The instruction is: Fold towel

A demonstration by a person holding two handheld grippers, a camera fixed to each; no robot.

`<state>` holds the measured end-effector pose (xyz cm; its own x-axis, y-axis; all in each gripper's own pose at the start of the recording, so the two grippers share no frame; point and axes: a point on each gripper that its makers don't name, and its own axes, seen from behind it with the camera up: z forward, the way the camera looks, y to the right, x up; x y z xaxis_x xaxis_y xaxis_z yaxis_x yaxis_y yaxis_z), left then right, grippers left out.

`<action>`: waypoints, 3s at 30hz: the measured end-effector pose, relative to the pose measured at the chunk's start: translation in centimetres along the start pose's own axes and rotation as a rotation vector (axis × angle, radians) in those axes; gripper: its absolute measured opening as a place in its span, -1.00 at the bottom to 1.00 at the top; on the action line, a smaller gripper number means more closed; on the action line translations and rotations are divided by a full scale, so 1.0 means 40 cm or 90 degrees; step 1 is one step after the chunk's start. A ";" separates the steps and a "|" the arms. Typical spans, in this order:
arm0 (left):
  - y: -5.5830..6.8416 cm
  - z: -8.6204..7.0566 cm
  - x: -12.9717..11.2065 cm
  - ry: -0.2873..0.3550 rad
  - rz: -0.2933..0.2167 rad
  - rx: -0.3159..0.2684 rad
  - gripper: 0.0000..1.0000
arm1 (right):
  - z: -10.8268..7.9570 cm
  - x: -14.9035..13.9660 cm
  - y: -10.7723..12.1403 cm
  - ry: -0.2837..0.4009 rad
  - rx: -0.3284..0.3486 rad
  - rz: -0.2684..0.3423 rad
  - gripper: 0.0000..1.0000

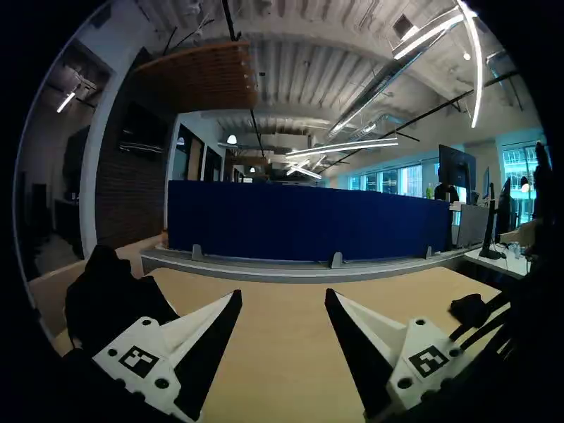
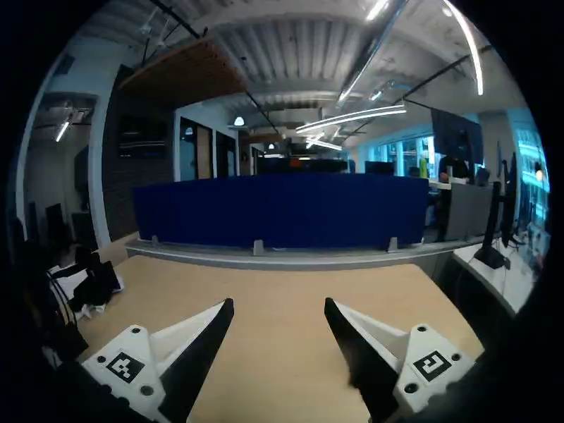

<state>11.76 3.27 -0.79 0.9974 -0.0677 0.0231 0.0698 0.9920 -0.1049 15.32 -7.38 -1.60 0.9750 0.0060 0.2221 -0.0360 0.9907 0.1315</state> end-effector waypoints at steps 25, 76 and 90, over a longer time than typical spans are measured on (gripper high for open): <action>-0.091 0.001 -0.205 0.043 0.055 0.058 0.74 | 0.070 -0.045 0.015 -0.029 -0.039 -0.055 1.00; -0.108 0.016 -0.291 0.013 0.044 0.068 0.92 | 0.063 0.027 0.129 0.100 -0.045 -0.034 1.00; -0.106 0.015 -0.290 0.013 0.043 0.068 0.92 | 0.046 -0.147 0.240 0.140 -0.088 0.021 1.00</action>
<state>-0.13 -0.08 -0.01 1.0000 -0.0011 -0.0006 0.0011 1.0000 0.0016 8.85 1.83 0.12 0.9986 0.0534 0.0062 -0.0534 0.9985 -0.0097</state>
